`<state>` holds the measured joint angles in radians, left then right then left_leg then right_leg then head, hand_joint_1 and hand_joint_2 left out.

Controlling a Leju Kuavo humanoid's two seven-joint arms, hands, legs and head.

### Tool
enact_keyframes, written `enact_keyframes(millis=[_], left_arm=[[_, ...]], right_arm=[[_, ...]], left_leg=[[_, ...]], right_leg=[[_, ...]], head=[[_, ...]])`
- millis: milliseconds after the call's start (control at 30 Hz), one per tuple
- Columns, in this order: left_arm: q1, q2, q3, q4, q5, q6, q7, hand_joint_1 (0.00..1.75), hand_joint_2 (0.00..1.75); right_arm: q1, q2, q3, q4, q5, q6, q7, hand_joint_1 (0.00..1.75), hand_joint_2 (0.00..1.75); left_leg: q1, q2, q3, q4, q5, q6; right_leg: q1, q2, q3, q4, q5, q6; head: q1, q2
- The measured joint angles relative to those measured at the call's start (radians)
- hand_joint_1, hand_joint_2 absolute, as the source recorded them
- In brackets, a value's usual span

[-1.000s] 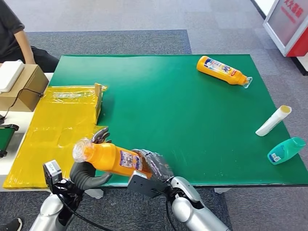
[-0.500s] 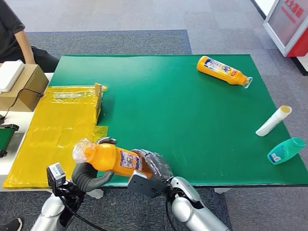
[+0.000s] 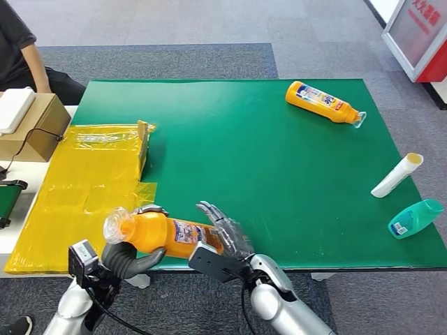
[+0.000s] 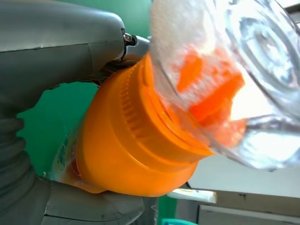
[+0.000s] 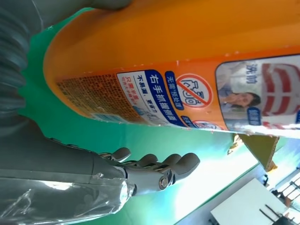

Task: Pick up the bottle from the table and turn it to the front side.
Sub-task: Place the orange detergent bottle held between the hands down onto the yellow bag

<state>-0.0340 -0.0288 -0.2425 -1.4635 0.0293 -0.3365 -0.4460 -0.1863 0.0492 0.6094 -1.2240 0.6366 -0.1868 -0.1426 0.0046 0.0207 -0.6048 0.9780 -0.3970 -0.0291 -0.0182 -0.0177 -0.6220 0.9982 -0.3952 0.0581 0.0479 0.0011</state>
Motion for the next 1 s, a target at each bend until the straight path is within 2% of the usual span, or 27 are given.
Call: enact_keyframes(millis=[133,233,433,633,800,1000], left_arm=[[-0.012,0.034,-0.018,-0.055,-0.282,0.169,0.049,1.75,1.75],[-0.069,0.090,-0.043,-0.119,-0.438,0.200,0.153,1.75,1.75],[-0.302,0.190,-0.105,-0.184,-0.544,0.121,0.369,1.75,1.75],[-0.513,0.256,-0.182,-0.183,-0.542,0.027,0.498,1.75,1.75],[-0.629,0.292,-0.260,-0.153,-0.509,-0.042,0.574,1.75,1.75],[-0.710,0.338,-0.340,-0.096,-0.449,-0.095,0.623,1.75,1.75]], right_arm=[[0.029,-0.003,-0.039,-0.022,0.004,-0.019,0.009,0.00,1.75],[0.062,-0.006,-0.076,-0.038,0.021,-0.008,0.011,0.00,1.75],[0.102,-0.006,-0.127,-0.053,0.048,0.017,0.009,0.00,1.75],[0.104,-0.004,-0.152,-0.053,0.053,0.033,0.007,0.00,1.75],[0.086,0.000,-0.158,-0.053,0.049,0.048,0.007,0.00,1.75],[0.061,0.003,-0.160,-0.052,0.037,0.062,0.013,0.00,1.75]], left_leg=[[0.000,0.000,0.000,0.000,0.000,0.000],[0.000,0.000,0.000,0.000,0.001,-0.001],[0.001,0.000,-0.001,0.000,0.003,-0.002],[0.001,0.000,-0.001,0.000,0.004,-0.001],[0.000,0.000,-0.001,0.000,0.004,-0.001],[0.001,0.001,-0.001,0.000,0.004,-0.001]], right_leg=[[0.000,0.000,-0.001,0.000,0.000,0.000],[0.000,0.000,-0.001,0.000,0.000,0.000],[0.001,0.000,-0.001,0.000,0.003,-0.001],[0.001,0.000,-0.001,0.000,0.005,-0.001],[0.001,0.001,-0.002,0.000,0.005,-0.001],[0.001,0.002,-0.002,0.000,0.005,-0.001]], head=[[0.000,0.000],[0.000,0.000],[0.000,0.000],[0.000,0.000],[0.000,0.000],[0.000,0.000]])
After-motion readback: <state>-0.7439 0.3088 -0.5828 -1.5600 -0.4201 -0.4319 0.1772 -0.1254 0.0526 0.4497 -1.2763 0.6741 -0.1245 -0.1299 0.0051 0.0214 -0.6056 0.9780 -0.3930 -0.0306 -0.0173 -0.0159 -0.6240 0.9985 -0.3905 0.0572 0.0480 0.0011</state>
